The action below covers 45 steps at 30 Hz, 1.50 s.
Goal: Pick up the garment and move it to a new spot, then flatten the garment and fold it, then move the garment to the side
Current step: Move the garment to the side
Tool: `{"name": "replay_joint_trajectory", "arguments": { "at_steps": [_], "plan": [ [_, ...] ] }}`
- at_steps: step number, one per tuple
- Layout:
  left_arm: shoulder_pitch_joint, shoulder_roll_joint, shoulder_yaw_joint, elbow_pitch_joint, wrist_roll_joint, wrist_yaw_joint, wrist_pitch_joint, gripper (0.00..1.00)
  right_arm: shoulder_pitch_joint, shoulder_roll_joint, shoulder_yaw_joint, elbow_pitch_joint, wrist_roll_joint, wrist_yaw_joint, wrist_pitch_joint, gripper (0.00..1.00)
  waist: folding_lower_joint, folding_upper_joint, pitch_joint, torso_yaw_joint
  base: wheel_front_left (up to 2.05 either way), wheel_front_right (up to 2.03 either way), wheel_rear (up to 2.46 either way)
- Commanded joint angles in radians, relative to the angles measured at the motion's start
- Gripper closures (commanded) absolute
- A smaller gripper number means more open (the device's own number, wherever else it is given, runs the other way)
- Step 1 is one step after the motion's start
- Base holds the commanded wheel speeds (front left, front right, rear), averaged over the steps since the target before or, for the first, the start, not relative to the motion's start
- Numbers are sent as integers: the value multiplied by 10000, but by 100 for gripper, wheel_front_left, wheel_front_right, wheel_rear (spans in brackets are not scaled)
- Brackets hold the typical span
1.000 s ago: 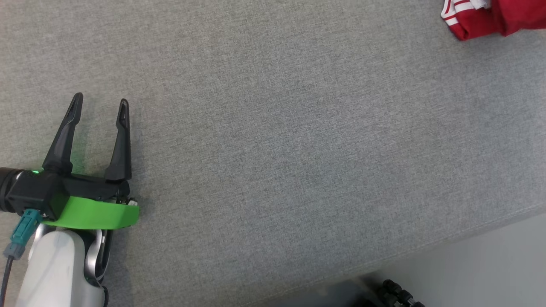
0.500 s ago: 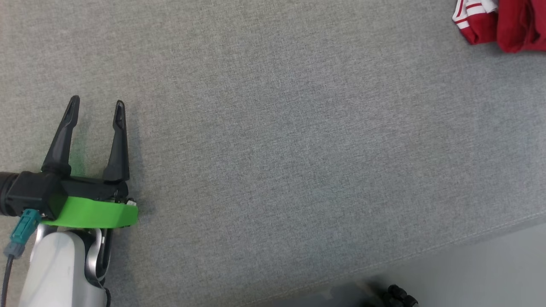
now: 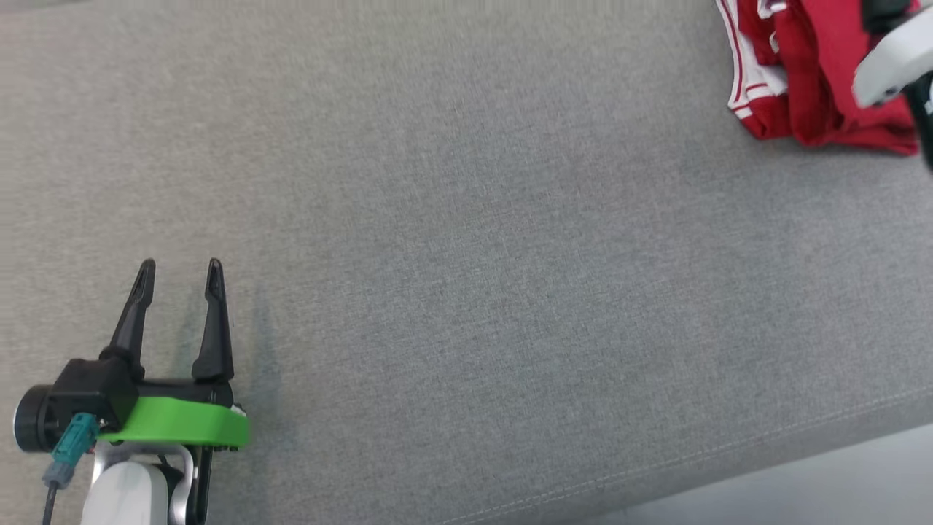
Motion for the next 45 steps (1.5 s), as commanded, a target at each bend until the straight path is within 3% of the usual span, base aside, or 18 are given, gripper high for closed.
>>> {"name": "replay_joint_trajectory", "arguments": {
  "at_steps": [1, 9, 19, 31, 45],
  "plan": [
    [164, -32, 75, 53, 116, -1, 2, 0, 458, 33, -278, -230, 96, -23, -34, 0, 0, 0, -990, 502, 0, 0, 0],
    [825, -264, 430, 276, 198, -3, 2, 0, 3637, 1034, -2108, -2256, -394, -23, -32, 0, 0, 0, -2019, 947, 0, 0, 0],
    [1215, -386, 544, 571, 279, -5, 2, 0, 6487, 2098, -3324, -4072, -613, -23, -33, 0, 0, 0, -2759, 967, 0, 0, 0],
    [992, -430, 224, 956, 254, -5, 2, 0, 8938, 2993, -3693, -5144, -1031, -22, -34, 0, 0, 0, -3187, 1210, 0, 0, 0],
    [1334, -465, 242, 1273, 213, -6, 2, 0, 10484, 3653, -4102, -5715, -1384, -22, -34, 0, 0, 0, -3801, 1472, 0, 0, 0]
  ]
}}
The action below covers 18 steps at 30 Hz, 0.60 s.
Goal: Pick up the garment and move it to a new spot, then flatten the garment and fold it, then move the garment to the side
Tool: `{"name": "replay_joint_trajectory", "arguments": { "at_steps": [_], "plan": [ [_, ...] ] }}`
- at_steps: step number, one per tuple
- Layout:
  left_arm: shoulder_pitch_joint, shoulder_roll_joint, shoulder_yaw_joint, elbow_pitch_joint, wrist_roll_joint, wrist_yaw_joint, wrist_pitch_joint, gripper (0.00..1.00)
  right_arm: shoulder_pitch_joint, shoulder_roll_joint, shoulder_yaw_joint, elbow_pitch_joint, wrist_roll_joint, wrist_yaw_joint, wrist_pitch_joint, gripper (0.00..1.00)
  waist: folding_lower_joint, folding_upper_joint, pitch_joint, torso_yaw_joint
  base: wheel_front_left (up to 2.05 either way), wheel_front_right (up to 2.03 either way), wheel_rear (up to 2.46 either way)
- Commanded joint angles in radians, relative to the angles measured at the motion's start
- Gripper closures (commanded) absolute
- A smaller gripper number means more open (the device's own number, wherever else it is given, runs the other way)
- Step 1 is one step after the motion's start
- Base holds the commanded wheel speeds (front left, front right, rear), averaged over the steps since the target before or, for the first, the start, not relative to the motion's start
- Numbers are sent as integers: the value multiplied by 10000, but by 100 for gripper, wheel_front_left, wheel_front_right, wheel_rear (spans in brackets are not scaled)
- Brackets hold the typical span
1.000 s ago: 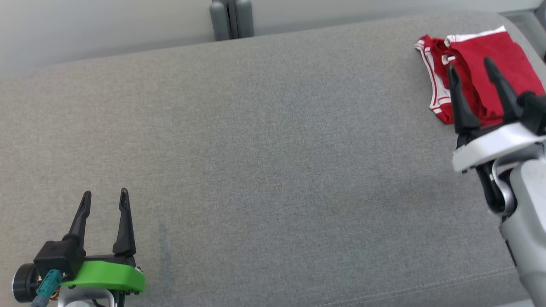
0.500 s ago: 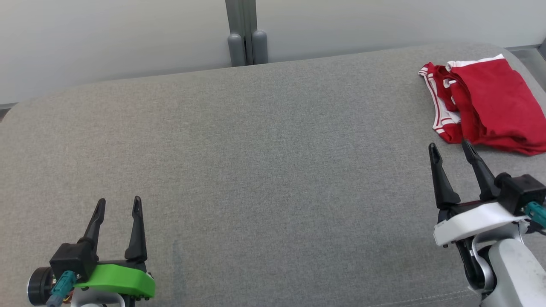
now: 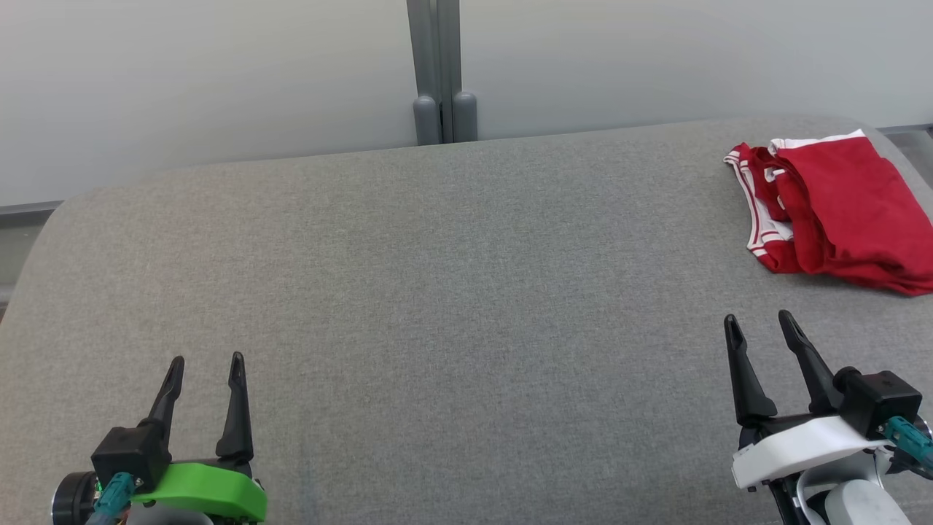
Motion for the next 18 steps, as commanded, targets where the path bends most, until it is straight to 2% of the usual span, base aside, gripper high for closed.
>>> {"name": "replay_joint_trajectory", "arguments": {
  "at_steps": [1, 18],
  "plan": [
    [137, -41, 37, 10, -10, -6, 2, 0, 137, 10, -57, -61, -47, -18, -26, 0, 1, 0, -34, 36, 0, 0, 0],
    [231, -35, 28, 102, -131, -6, 2, 0, 191, 101, -157, 97, -219, -18, -27, 0, 1, 0, -166, 85, 0, 0, 0]
  ]
}}
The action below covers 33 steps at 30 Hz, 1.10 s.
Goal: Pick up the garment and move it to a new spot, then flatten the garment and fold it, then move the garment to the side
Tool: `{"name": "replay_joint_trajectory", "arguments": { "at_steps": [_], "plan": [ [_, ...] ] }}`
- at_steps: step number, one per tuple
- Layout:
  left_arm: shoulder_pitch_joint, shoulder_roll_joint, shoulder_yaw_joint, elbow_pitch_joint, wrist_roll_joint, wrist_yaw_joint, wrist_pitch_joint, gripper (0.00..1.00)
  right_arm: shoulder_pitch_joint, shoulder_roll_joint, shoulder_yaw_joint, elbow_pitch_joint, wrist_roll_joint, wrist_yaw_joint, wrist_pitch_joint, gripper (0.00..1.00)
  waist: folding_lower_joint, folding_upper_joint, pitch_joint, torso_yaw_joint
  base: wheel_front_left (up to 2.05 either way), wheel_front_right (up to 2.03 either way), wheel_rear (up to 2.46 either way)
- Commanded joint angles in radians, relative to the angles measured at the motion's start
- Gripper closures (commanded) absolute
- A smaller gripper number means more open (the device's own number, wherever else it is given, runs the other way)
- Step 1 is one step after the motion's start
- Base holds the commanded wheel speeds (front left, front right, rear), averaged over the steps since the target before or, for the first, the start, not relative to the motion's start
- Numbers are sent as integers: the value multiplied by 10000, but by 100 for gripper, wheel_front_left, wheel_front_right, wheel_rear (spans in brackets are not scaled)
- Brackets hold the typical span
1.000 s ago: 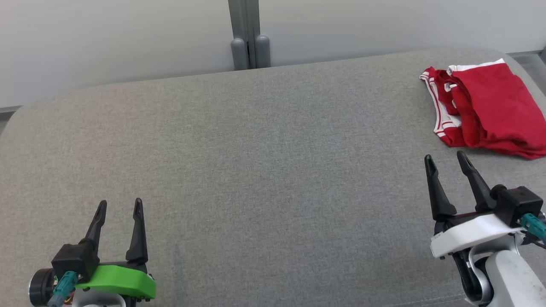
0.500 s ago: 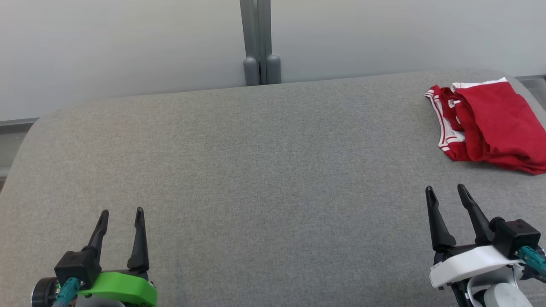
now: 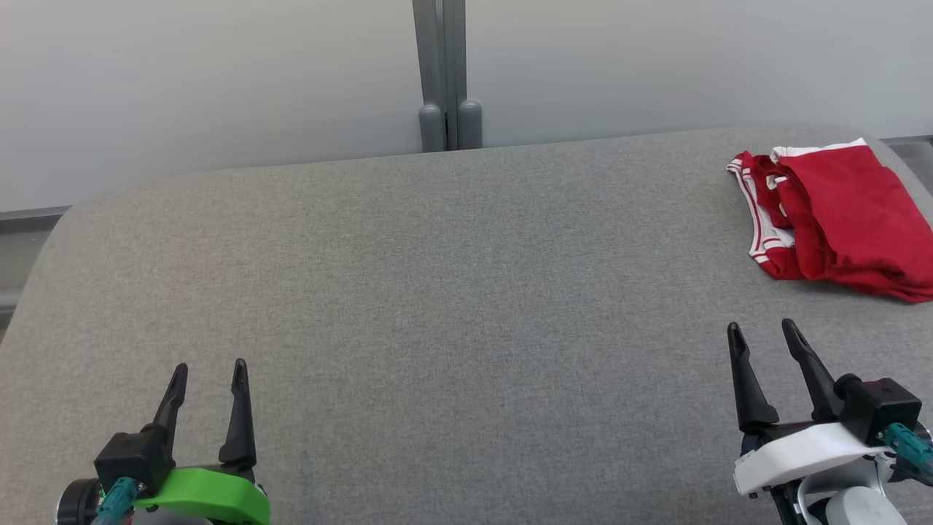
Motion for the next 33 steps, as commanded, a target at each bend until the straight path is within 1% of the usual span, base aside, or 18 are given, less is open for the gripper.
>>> {"name": "replay_joint_trajectory", "arguments": {
  "at_steps": [1, 8, 9, 14, 24, 33],
  "plan": [
    [128, 36, -3, 32, -87, -6, 2, 0, 19, 12, 9, 39, -55, -18, -27, 0, 1, 0, -11, 0, 0, 0, 0],
    [84, 90, -136, 231, -398, -6, 2, 0, 55, 44, 17, 89, -18, -18, -27, 0, 1, 0, -38, 37, 0, 0, 0],
    [1, 16, -133, 212, -393, 0, 1, 100, 0, 30, 24, 66, 4, 0, 0, 100, 1, 0, -39, 37, 0, 0, 0],
    [68, -102, -116, 581, -560, 0, 63, 100, 170, 168, 52, 396, 161, 2, 55, 100, 1, 0, -39, 39, 0, 0, 0],
    [-69, -145, 31, 440, -2434, 0, 593, 100, -5, 298, -171, 430, 1972, 0, 567, 100, 1, 0, -11, 24, 0, 0, 0],
    [-160, -180, 117, 312, -3875, 0, 970, 100, -145, 397, -344, 457, 3355, -1, 962, 100, 1, 0, 12, 11, 0, 0, 0]
  ]
}}
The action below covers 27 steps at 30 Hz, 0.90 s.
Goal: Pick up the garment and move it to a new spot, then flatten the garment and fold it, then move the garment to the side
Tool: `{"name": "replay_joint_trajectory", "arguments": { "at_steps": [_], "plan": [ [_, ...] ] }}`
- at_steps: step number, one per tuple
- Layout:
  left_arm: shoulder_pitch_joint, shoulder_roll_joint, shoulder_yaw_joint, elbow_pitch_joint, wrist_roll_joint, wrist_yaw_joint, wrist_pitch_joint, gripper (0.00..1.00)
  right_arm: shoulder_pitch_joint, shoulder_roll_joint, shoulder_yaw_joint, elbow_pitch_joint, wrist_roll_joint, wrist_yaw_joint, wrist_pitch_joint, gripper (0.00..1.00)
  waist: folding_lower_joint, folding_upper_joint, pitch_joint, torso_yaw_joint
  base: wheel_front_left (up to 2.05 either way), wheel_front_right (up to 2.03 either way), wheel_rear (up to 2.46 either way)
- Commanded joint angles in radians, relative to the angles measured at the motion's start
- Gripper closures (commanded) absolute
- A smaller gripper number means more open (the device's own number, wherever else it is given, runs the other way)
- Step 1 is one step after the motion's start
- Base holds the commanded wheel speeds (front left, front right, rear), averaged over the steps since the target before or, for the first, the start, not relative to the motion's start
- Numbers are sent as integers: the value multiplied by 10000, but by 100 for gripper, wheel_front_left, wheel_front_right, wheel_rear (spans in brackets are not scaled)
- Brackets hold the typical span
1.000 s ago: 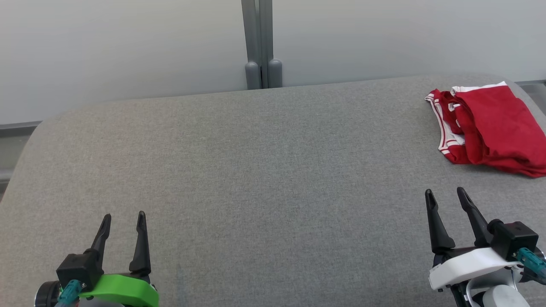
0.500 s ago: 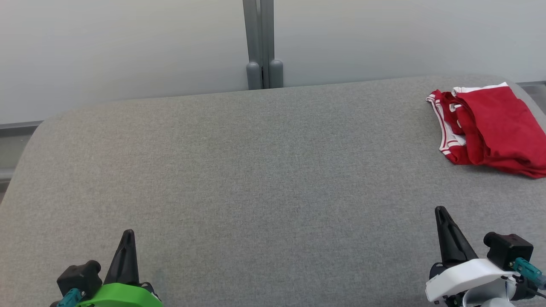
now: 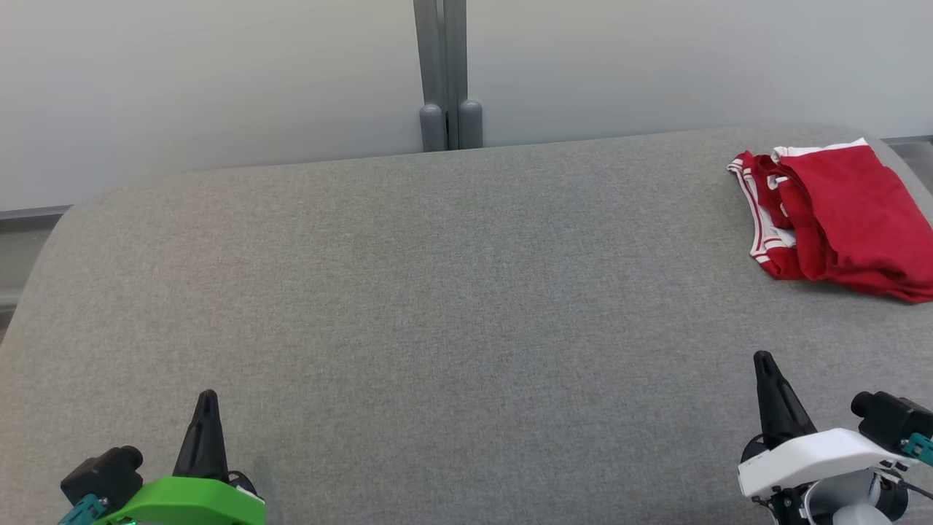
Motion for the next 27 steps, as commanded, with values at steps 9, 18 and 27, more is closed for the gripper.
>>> {"name": "replay_joint_trajectory", "arguments": {
  "at_steps": [9, 18, 27],
  "plan": [
    [-418, -14, 170, -291, -1704, 0, 438, 100, -431, 67, -251, -88, 1647, -4, 449, 100, 0, 0, 28, -15, 0, 0, 0],
    [-506, -42, 253, -381, -2910, 0, 765, 100, -536, 157, -395, -63, 2804, -5, 779, 100, 0, 0, 52, -29, 0, 0, 0],
    [-582, -65, 333, -457, -3997, -1, 1075, 100, -643, 234, -527, -38, 3857, -6, 1083, 100, 0, 0, 76, -43, 0, 0, 0]
  ]
}}
